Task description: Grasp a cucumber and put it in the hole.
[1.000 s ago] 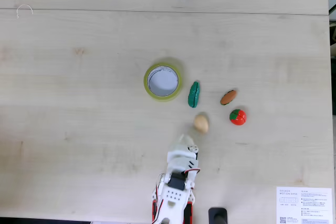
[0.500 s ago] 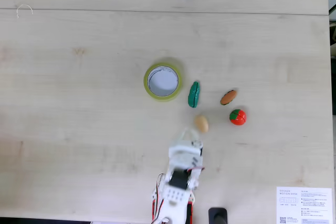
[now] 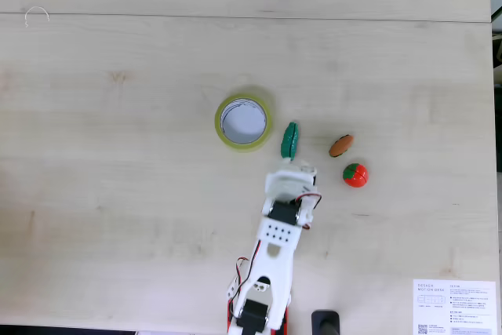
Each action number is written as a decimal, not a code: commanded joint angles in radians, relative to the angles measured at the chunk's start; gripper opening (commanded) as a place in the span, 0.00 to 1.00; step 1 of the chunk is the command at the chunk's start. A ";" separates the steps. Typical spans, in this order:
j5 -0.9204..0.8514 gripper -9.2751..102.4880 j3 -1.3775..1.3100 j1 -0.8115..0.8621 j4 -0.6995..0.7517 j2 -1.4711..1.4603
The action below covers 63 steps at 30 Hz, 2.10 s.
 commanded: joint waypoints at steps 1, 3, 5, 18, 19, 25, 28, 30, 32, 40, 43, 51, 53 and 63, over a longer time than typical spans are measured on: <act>0.051 0.27 -0.086 -0.014 -0.044 -0.015; 0.049 0.33 -0.086 -0.032 -0.044 -0.035; 0.049 0.39 -0.081 -0.055 -0.044 -0.054; 0.049 0.55 -0.084 -0.140 -0.120 -0.304; 0.049 0.55 -0.087 -0.138 -0.133 -0.321; 0.049 0.60 -0.089 -0.138 -0.239 -0.393; 0.054 0.63 -0.109 -0.137 -0.253 -0.431; 0.054 0.63 -0.126 -0.135 -0.253 -0.460; 0.054 0.65 -0.146 -0.135 -0.255 -0.489; 0.051 0.66 -0.236 -0.121 -0.255 -0.609; 0.051 0.66 -0.258 -0.118 -0.255 -0.641; 0.051 0.65 -0.291 -0.118 -0.255 -0.719; 0.054 0.65 -0.302 -0.118 -0.255 -0.739; 0.055 0.63 -0.400 -0.120 -0.255 -0.868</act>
